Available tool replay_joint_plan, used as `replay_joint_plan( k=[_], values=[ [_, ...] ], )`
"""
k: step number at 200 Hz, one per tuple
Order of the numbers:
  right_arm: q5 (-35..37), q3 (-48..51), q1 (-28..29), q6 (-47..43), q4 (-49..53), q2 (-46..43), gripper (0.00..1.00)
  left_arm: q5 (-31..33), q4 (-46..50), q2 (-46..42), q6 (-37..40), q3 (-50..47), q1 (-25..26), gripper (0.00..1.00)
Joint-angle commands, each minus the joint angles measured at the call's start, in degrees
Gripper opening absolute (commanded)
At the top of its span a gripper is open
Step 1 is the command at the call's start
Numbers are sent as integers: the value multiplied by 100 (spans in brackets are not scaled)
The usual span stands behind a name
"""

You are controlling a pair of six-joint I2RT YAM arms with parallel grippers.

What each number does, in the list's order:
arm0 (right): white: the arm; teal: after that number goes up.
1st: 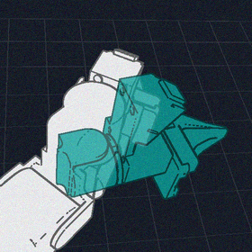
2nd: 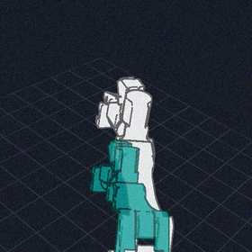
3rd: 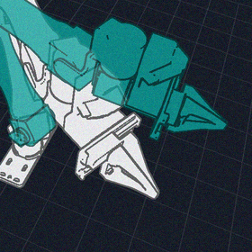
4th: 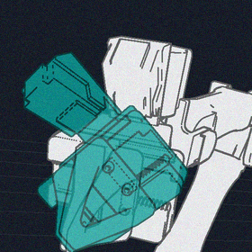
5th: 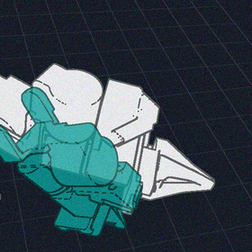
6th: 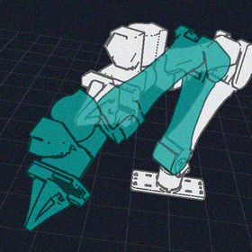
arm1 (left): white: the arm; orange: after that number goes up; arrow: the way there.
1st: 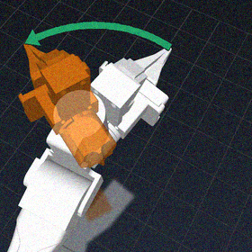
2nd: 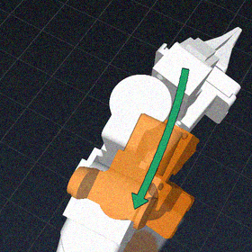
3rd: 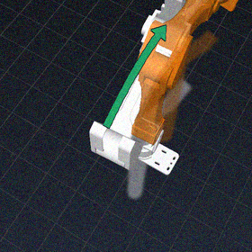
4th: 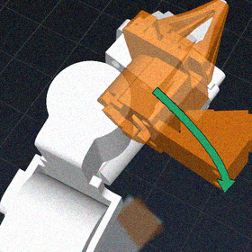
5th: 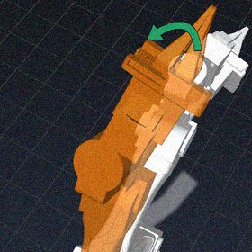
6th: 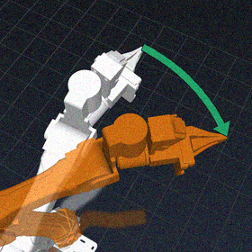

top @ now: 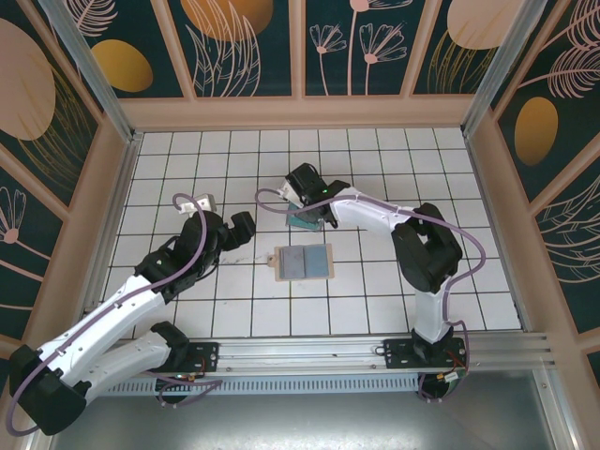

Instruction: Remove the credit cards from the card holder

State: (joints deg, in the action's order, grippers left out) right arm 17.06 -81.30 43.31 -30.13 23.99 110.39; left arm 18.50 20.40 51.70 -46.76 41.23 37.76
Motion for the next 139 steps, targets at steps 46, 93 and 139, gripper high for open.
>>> replay_joint_plan(
  k=[46, 93, 139],
  values=[
    [-433, 681, -126, 2211, -207, -1208, 32, -521, -343, 259, 86, -116, -39, 98],
    [-1244, 2140, -156, 4391, -514, -2390, 39, -1575, -887, 928, 109, -60, -34, 89],
    [-1995, 3798, -161, 5826, -1537, -3171, 42, -2448, -1359, 1809, -207, -10, -11, 72]
  ],
)
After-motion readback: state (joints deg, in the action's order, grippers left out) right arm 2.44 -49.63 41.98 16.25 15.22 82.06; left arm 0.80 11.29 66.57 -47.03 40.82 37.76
